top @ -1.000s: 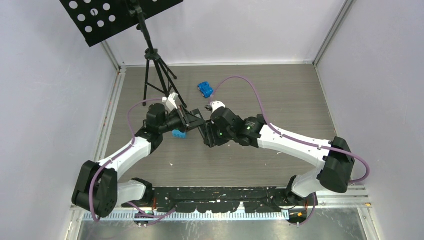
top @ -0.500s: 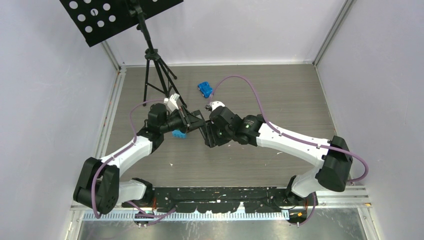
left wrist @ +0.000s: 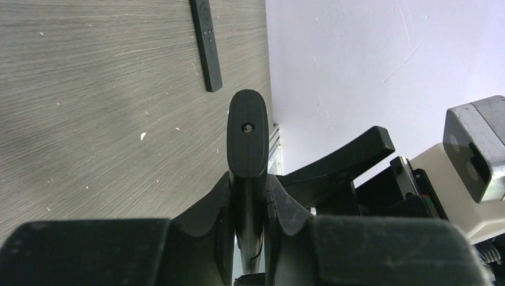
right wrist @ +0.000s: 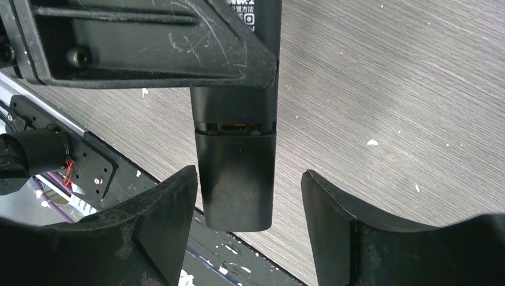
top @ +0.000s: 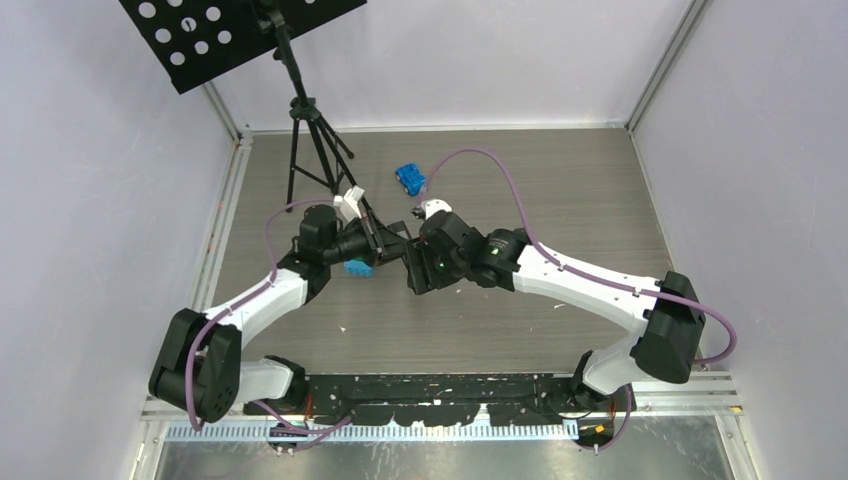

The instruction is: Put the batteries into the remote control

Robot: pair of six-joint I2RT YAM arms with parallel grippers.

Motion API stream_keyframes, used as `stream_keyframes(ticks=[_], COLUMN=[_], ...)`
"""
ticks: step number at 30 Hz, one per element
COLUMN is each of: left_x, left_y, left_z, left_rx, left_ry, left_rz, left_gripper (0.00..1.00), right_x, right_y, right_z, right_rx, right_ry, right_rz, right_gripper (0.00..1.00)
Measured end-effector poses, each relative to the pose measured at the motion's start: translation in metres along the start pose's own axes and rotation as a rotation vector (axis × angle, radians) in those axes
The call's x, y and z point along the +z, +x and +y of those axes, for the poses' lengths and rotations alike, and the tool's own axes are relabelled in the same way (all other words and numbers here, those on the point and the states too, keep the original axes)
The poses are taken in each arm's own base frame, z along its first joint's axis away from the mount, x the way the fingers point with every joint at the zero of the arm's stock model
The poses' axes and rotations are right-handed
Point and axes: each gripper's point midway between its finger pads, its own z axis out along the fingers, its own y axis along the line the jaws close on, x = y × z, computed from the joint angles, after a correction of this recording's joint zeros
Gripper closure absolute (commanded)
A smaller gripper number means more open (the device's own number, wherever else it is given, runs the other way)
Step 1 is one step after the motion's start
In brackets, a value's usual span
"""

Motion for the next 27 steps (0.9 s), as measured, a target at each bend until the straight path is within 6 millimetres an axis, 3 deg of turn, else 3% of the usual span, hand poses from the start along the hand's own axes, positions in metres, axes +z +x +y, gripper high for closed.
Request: stream_keyframes(ticks=[10, 16, 21, 27], left_x=[0.001, 0.002, 0.002, 0.003], left_y=[0.000, -0.003, -0.005, -0.010], left_z=[-0.001, -0.006, -0.008, -0.017], left_rx=[0.001, 0.005, -0.007, -0.025], left_ry=[0.005, 0.015, 0.019, 0.046], left_rz=[0.008, 0.003, -0.005, -0.029], left_gripper=[1.00, 1.00, 1.00, 1.00], right_x=[-0.003, -0.020, -0.033, -0.033], right_y=[-0.004, -0.011, -0.015, -0.007], right_z=[0.003, 0.005, -0.003, -0.017], right_rx=[0.004, 0.045, 0.189, 0.385], right_ry=[-0.018, -0.058, -0.079, -0.097], right_rz=[-0.024, -0.099, -0.224, -0.319], right_gripper=[0.19, 0.17, 0.17, 0.19])
